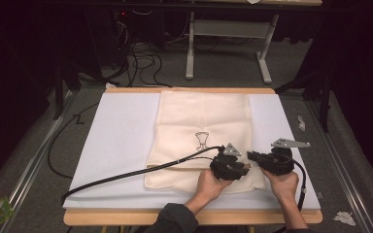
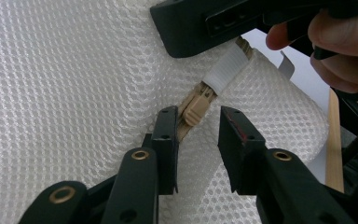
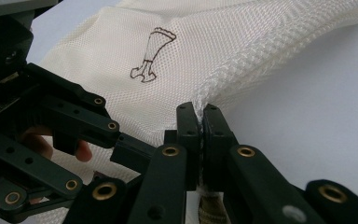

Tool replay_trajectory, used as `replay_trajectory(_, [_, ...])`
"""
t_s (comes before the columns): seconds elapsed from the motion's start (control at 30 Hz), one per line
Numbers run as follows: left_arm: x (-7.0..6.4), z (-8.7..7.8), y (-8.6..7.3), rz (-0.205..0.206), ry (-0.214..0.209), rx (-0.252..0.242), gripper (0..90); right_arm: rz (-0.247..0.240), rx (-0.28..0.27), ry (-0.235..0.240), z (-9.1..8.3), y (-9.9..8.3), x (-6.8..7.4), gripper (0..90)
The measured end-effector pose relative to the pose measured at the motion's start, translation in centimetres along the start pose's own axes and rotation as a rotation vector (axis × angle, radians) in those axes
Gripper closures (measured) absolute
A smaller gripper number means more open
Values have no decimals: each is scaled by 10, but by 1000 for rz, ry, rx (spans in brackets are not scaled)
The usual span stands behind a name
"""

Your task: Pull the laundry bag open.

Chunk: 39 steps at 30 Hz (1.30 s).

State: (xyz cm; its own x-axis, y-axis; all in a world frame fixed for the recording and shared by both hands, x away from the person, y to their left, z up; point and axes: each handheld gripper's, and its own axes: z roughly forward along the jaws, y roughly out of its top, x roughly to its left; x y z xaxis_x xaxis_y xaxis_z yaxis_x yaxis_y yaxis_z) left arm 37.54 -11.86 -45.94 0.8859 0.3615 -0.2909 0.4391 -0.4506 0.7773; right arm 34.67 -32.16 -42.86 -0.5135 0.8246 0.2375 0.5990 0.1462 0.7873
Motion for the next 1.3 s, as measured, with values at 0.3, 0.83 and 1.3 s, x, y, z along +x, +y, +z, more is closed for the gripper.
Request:
replay_trajectory(0.3, [-6, -6, 1, 41, -32, -21, 789, -2, 17, -6, 1, 2, 3, 887])
replay_trajectory(0.83, [3, 4, -2, -32, -62, 9, 862, -3, 15, 4, 4, 0, 2, 886])
replay_trajectory(1.3, [-1, -3, 3, 5, -48, 36, 871, -20, 12, -14, -3, -3, -2, 886])
